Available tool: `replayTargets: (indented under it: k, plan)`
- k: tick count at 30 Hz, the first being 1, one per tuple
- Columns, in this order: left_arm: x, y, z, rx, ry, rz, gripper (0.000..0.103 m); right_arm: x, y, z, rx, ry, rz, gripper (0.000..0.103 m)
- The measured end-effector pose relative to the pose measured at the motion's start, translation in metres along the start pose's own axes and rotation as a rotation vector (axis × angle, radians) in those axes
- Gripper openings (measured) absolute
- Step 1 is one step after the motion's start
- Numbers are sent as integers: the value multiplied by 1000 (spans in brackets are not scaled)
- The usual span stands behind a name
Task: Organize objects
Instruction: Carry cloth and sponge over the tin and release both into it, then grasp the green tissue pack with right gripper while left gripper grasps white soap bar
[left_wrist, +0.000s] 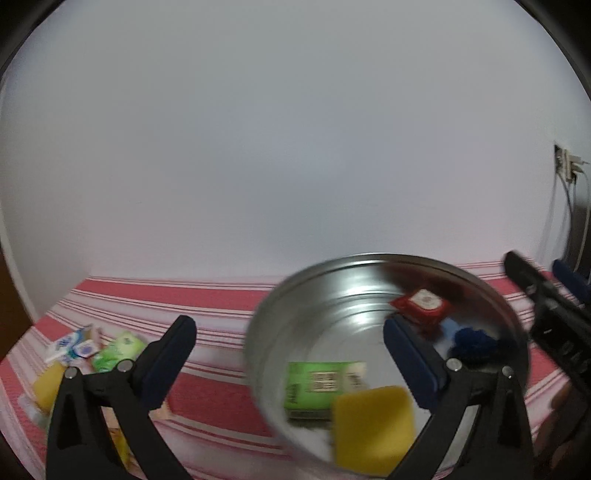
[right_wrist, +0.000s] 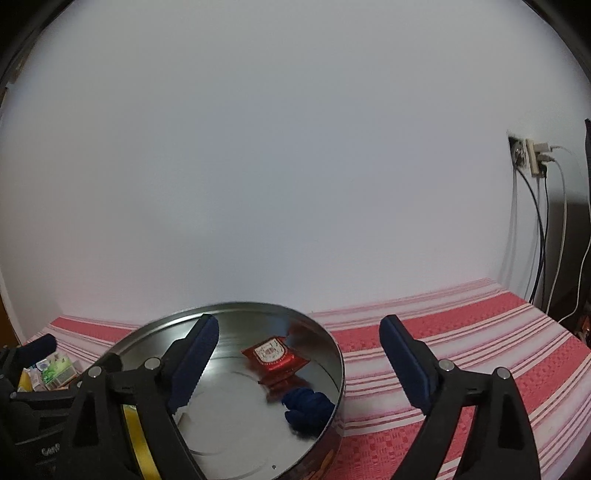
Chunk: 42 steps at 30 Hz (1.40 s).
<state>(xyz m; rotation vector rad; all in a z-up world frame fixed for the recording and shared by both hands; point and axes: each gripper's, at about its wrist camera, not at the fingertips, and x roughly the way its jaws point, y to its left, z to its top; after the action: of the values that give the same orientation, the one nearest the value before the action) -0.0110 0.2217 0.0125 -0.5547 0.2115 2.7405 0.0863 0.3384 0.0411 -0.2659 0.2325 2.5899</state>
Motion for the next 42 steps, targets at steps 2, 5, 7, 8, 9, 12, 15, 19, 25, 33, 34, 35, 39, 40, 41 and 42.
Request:
replayTargets:
  k: [2,5,7,8,9,12,15,19,25,33,34,35,39,40,41,42]
  plan:
    - [2,10,-3,-20,10,18,103,-5,2,-1,-3,-22,-10,91]
    - [3,26,-6,-65,39,24,103,-7,6,-5,9,-21,-12,91]
    - [3,33,-8,-82,42,35,102,-9,11,-8,9,-18,-11,91]
    - [2,35,-9,-78,40,46,102,-9,13,-9,3,-20,-12,91]
    - [0,37,-11,-71,37,55,102,-12,18,-11,-12,-25,-17,91]
    - [-2,41,-16,-44,27,86,102,-20,28,-14,-50,-56,-26,91]
    - [-4,46,-19,-30,20,119,102,-31,36,-18,-65,-78,-12,91]
    - [-6,57,-22,-46,24,130,102,-41,45,-23,-74,-78,-8,91]
    - [-17,78,-28,-96,39,100,102,-42,47,-27,-38,-33,7,91]
    - [-28,112,-40,-149,69,89,102,-67,83,-30,-63,-18,74,91]
    - [-30,118,-41,-154,71,92,102,-68,88,-31,-71,-14,84,91]
    - [-32,123,-43,-154,70,99,102,-70,94,-33,-78,-9,99,91]
    - [-39,144,-46,-148,60,126,102,-75,116,-38,-109,10,160,91]
    - [-40,149,-48,-154,60,128,102,-76,123,-40,-120,18,175,91]
    - [-41,157,-49,-164,65,130,102,-76,128,-41,-128,24,189,91]
    - [-41,162,-50,-171,69,135,102,-76,135,-43,-134,34,202,91]
